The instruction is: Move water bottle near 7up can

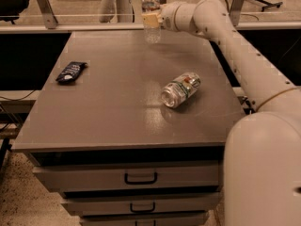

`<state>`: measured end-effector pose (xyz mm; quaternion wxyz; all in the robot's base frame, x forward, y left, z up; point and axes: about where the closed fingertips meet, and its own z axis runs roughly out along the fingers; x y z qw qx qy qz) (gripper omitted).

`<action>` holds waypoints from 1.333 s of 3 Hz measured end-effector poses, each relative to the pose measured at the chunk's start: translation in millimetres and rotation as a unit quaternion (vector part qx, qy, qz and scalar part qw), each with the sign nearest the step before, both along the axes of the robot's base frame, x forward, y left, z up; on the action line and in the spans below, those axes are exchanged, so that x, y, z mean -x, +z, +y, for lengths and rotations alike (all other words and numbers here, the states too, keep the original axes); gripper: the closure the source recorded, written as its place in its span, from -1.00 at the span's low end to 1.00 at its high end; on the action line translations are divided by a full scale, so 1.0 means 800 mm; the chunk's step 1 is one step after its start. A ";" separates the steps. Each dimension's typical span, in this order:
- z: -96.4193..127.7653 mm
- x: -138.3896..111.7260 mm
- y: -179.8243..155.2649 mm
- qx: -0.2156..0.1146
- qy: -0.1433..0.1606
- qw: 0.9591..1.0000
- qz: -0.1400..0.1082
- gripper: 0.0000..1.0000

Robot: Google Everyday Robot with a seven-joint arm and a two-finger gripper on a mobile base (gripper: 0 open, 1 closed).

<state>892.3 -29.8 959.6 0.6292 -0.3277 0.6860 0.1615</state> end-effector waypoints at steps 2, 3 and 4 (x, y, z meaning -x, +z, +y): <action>-0.031 0.123 0.030 0.002 0.039 0.999 -0.022 1.00; -0.057 0.180 0.022 0.004 0.045 0.999 0.000 1.00; -0.071 0.222 0.018 0.012 0.060 0.998 0.024 1.00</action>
Offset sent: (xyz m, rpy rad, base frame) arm -0.1694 -0.0565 0.0307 -0.0060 -0.0568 0.1031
